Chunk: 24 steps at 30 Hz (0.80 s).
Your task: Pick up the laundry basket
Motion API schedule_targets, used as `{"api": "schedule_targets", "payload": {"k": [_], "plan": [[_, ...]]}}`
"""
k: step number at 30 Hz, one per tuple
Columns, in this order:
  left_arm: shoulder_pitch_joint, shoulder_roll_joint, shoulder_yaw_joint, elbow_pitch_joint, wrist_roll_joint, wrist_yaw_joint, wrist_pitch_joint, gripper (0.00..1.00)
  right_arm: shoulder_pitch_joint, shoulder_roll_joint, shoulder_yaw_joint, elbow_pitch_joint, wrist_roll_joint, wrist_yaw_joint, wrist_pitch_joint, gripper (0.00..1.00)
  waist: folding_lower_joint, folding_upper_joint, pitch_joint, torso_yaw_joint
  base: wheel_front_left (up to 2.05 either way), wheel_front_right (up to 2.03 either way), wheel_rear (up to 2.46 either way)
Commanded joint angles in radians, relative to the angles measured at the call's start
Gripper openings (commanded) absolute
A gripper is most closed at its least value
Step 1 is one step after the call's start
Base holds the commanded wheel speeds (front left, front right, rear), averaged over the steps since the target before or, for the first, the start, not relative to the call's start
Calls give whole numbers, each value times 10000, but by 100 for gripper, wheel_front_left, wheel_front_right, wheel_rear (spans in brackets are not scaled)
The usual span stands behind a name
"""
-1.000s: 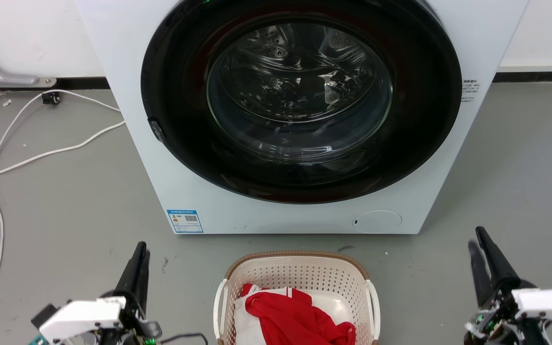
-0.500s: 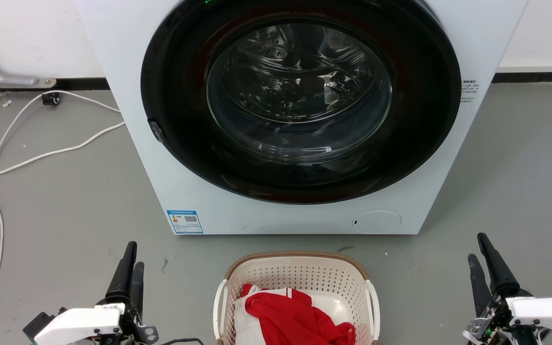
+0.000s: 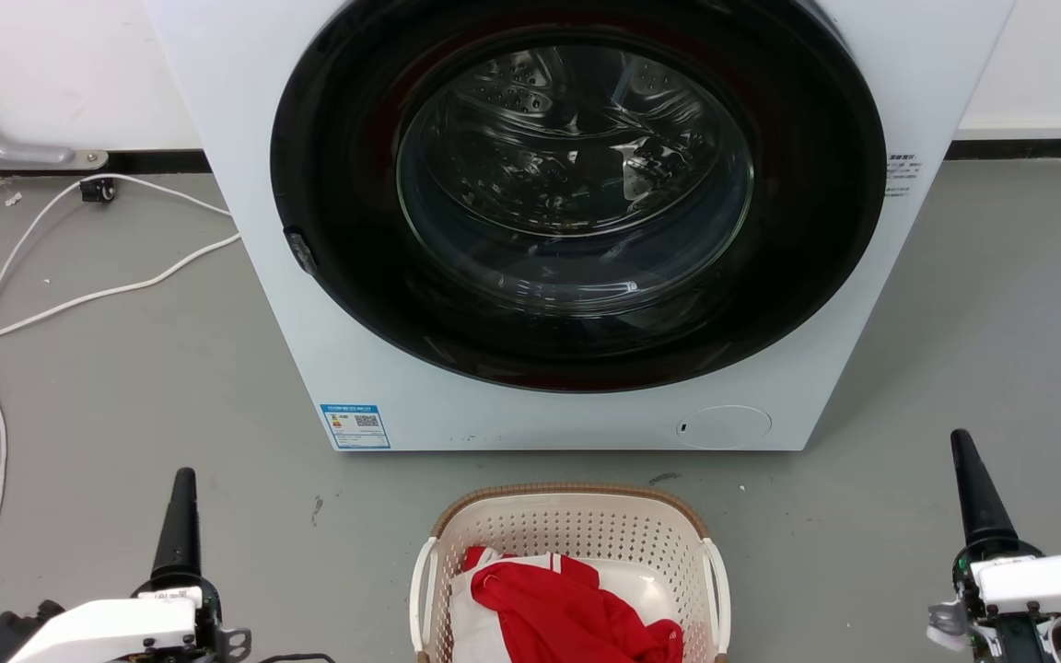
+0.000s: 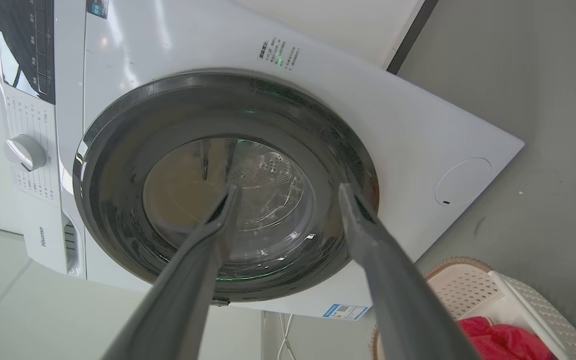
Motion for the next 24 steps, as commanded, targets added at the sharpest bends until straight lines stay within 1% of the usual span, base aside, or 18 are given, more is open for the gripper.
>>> {"api": "schedule_targets", "payload": {"k": [1, 2, 3, 4, 5, 9, 13, 16, 19, 20, 24], "plan": [[-156, 39, 103, -245, 296, 10, -80, 100, -306, -31, -43, -290, -510, 2, -99, 100, 0, 0, 2, 1, 0, 0, 0], [-176, 40, 207, -411, 661, 53, -154, 100, -319, -31, -59, -528, -1110, 2, -177, 100, 0, 0, 5, 6, 0, 0, 0], [-183, 41, 243, -508, 850, 82, -195, 100, -322, -31, -66, -671, -1447, 2, -213, 100, 0, 0, 7, 8, 0, 0, 0], [-183, 41, 243, -508, 850, 82, -195, 100, -322, -31, -66, -671, -1447, 2, -213, 100, 0, 0, 7, 8, 0, 0, 0], [-179, 42, 259, -610, 1060, 120, -226, 100, -330, -31, -58, -836, -1800, 2, -248, 100, 0, 0, 10, 9, 0, 0, 0], [-101, 44, 125, -1143, 2160, 349, -373, 100, -275, -30, 86, -1448, -3622, 3, -386, 100, 0, 0, 21, 13, 0, 0, 0], [14, 45, -215, -1828, 3359, 736, -505, 100, -271, -30, 165, -1920, -4702, 3, -530, 100, 0, 0, 31, 14, 0, 0, 0], [122, 46, -582, -2176, 4033, 928, -607, 100, -231, -30, 287, -2153, -5290, 3, -628, 100, 0, 0, 35, 7, 0, 0, 0], [206, 49, -898, -2418, 4687, 988, -705, 100, -167, -30, 478, -2337, -5998, 3, -723, 100, 0, 0, 41, -2, 0, 0, 0], [294, 49, -1197, -2608, 5414, 978, -800, 100, -112, -30, 550, -2448, -6633, 3, -818, 100, 0, 0, 48, -10, 0, 0, 0], [410, 51, -1645, -2737, 6307, 670, -919, 100, -38, -30, 680, -2508, -7344, 2, -936, 100, 0, 0, 49, -29, 0, 0, 0]]}}
